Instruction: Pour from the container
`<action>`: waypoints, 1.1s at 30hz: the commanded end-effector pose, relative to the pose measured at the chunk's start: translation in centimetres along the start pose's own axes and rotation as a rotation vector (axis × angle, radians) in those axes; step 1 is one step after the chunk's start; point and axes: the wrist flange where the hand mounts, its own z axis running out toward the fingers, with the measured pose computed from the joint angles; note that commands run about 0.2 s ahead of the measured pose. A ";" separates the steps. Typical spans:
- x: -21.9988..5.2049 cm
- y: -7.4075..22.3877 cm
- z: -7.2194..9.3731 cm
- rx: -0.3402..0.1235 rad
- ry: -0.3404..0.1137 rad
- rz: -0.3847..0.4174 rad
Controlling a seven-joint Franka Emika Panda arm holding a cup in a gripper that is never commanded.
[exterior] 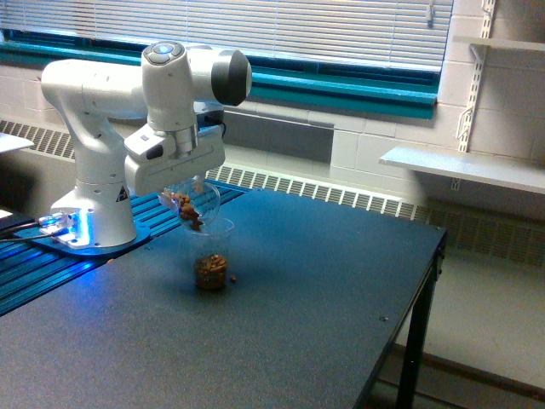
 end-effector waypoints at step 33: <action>1.1 1.9 -0.7 0.027 0.032 0.001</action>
